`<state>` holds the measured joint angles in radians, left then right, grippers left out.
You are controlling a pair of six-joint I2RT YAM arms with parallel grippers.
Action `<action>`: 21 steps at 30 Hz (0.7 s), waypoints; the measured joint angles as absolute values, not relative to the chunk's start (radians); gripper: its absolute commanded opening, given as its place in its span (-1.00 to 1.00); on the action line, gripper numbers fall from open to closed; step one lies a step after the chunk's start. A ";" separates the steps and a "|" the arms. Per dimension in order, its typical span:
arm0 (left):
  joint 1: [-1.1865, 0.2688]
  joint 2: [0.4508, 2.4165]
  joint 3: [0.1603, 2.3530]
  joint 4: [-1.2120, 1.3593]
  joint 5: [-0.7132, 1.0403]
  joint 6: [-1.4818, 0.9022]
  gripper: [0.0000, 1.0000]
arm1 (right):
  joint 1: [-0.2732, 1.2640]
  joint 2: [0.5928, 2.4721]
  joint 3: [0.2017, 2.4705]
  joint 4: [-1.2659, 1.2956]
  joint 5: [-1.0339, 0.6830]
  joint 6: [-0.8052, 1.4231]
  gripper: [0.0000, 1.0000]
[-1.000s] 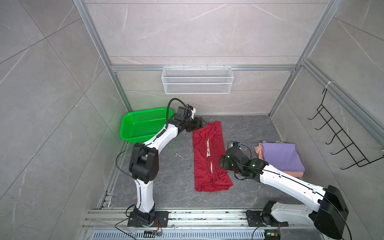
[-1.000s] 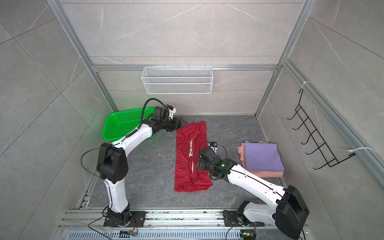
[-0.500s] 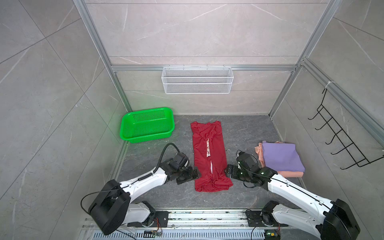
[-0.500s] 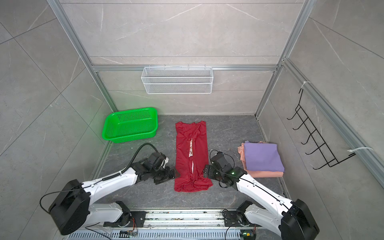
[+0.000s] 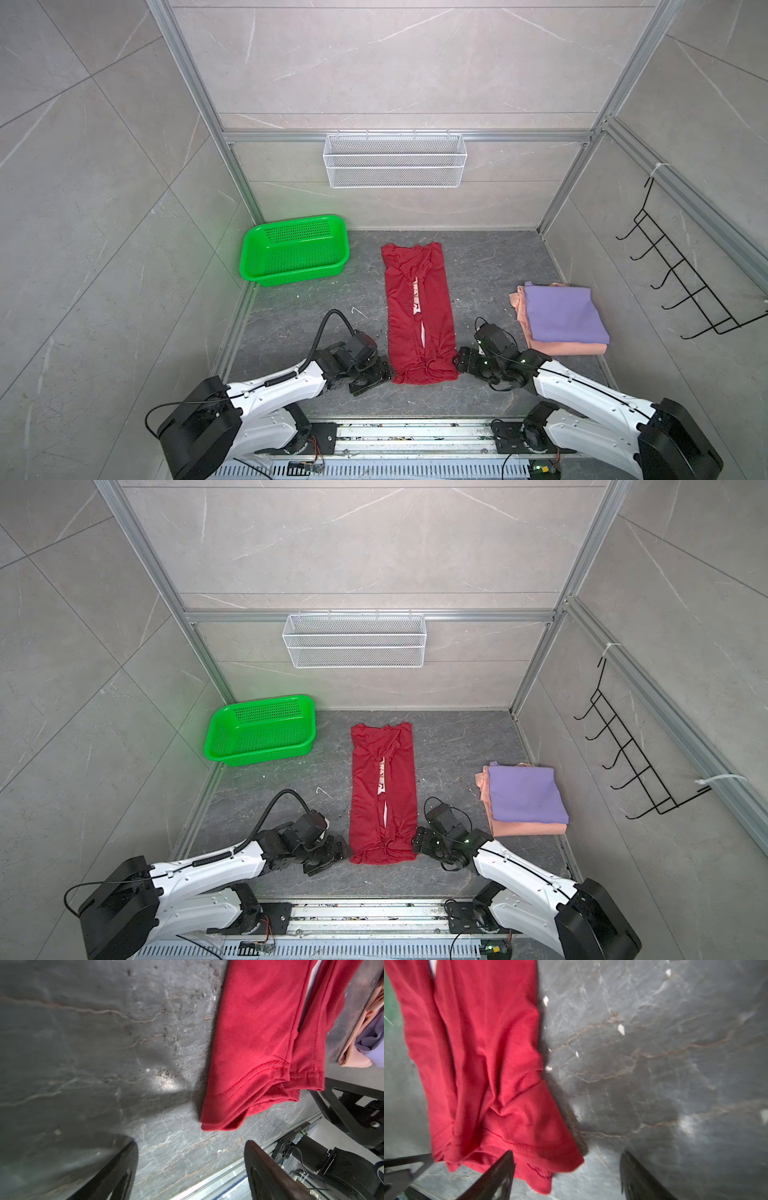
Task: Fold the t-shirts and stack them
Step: 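Pull both grippers toward the robot, straightening the red strip lengthwise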
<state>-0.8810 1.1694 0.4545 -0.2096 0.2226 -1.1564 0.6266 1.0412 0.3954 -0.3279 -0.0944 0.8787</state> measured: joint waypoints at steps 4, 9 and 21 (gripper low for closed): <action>-0.889 1.220 0.455 -0.122 0.245 -1.177 0.42 | 0.626 1.077 0.377 -0.226 -0.130 0.909 0.30; -0.910 1.251 0.455 -0.073 0.246 -1.196 0.18 | 0.633 1.097 0.366 -0.176 -0.165 0.950 -0.07; -0.917 1.309 0.450 -0.029 0.239 -1.197 -1.00 | 0.815 1.160 0.359 -0.129 -0.135 1.075 -0.86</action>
<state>-0.9169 1.3094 0.4500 -0.0292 0.2394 -1.1973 0.8150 1.1603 0.3592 -0.1287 -0.1349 1.0748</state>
